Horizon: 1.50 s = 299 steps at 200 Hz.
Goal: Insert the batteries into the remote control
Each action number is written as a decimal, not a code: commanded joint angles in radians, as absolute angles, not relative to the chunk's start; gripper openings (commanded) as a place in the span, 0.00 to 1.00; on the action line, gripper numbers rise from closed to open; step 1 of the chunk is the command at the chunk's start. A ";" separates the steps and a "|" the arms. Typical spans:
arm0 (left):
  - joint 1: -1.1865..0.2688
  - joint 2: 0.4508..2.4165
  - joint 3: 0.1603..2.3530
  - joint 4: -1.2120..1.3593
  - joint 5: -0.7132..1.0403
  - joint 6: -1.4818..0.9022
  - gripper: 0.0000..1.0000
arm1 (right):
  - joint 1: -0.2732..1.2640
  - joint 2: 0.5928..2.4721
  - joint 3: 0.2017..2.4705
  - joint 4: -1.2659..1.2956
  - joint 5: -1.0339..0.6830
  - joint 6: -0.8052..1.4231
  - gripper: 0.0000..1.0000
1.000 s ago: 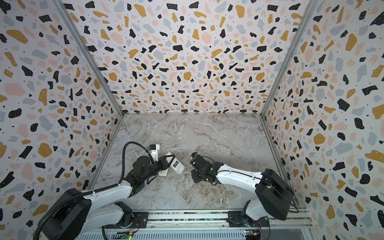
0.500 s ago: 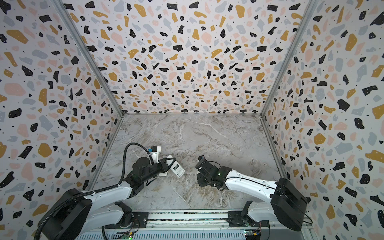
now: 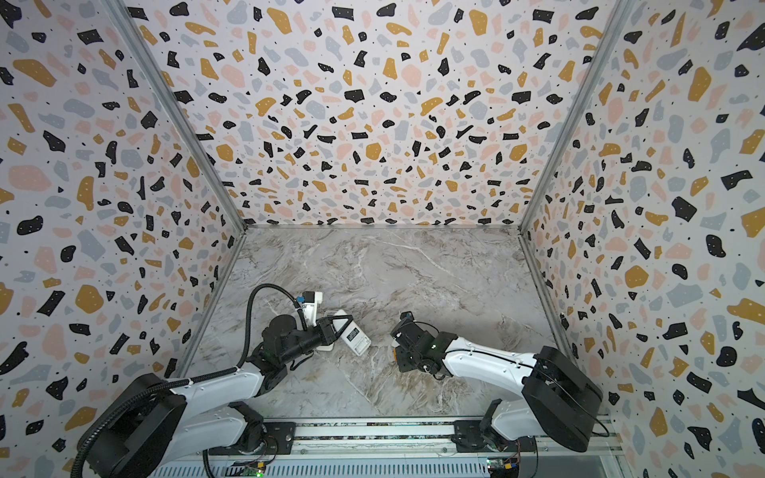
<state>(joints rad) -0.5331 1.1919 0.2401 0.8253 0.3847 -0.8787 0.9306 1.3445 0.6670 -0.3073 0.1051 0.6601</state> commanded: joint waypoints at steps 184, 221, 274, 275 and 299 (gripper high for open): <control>-0.715 1.227 0.129 0.844 0.066 -1.031 0.00 | 0.923 1.295 0.679 -0.312 0.158 0.634 0.40; -0.766 1.226 0.118 0.758 -0.038 -1.088 0.02 | 0.922 1.270 0.680 -0.290 0.162 0.599 0.41; -0.817 1.194 0.117 0.651 -0.097 -1.112 0.25 | 0.902 1.261 0.701 -0.278 0.166 0.541 0.41; -0.818 1.191 0.117 0.648 -0.098 -1.112 0.26 | 0.901 1.261 0.701 -0.279 0.167 0.540 0.41; -0.824 1.115 0.115 0.549 -0.114 -1.094 0.36 | 0.896 1.247 0.700 -0.277 0.161 0.528 0.40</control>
<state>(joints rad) -0.8146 1.1778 0.1265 0.6621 -0.0658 -1.1130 0.9035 1.2850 0.6594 -0.2764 0.1501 0.5606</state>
